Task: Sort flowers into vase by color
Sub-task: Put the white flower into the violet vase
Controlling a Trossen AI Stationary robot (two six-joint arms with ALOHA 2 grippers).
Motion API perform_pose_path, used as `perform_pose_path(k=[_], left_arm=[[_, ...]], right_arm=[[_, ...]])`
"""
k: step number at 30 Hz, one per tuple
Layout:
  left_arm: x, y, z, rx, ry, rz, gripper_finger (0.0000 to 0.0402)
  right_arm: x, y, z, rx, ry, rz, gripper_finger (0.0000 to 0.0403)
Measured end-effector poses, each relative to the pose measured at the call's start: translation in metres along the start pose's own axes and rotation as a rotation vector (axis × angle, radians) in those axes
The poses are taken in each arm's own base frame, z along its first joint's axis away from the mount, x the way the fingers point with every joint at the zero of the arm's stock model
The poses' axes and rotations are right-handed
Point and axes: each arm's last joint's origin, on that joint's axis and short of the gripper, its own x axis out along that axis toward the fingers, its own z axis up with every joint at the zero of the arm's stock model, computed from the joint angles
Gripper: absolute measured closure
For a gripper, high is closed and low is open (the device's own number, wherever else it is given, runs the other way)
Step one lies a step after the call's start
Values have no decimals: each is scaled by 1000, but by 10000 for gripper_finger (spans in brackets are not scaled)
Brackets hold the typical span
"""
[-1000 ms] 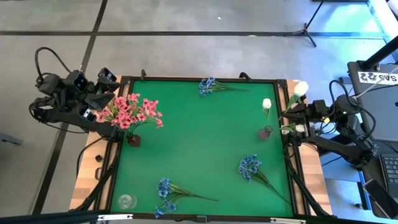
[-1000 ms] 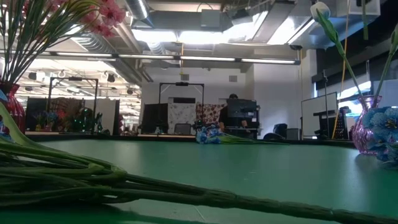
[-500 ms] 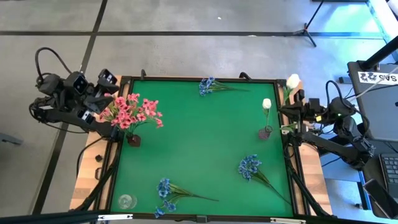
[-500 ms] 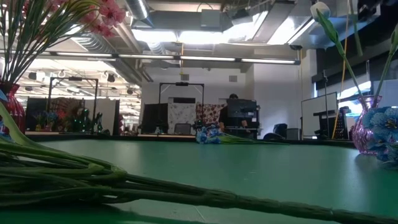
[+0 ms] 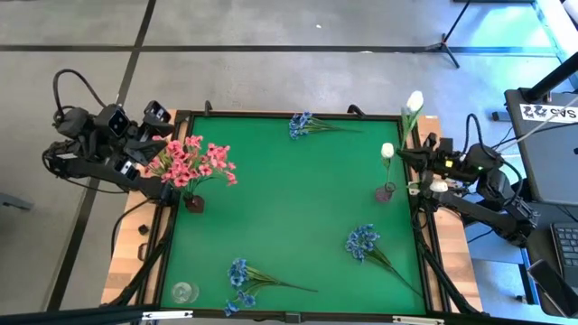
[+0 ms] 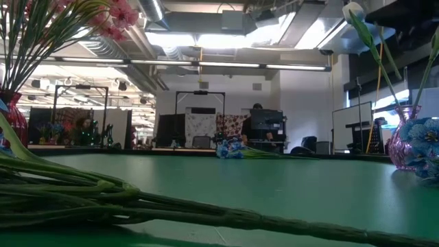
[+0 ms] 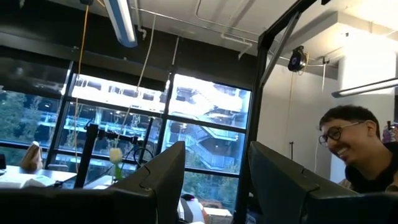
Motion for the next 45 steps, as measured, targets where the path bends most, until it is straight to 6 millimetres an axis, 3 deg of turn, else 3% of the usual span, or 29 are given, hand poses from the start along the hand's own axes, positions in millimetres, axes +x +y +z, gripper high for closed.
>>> perform_pose_path(k=[7, 15, 18, 37, 45], left_arm=[[0, 0, 0, -46, 0, 0, 227], [0, 0, -1, -49, 11, 2, 227], [0, 0, -2, -54, 18, -4, 227], [0, 0, -2, -71, 20, -7, 227], [0, 0, -2, -71, 25, -7, 227]], right_arm=[[-11, -6, -9, 177, -5, -166, 402], [0, -15, -29, 174, 52, -280, 402], [5, -18, -36, 177, 71, -286, 402], [2, -14, -35, 131, 128, -182, 402], [10, -17, -36, 58, 50, -223, 402]])
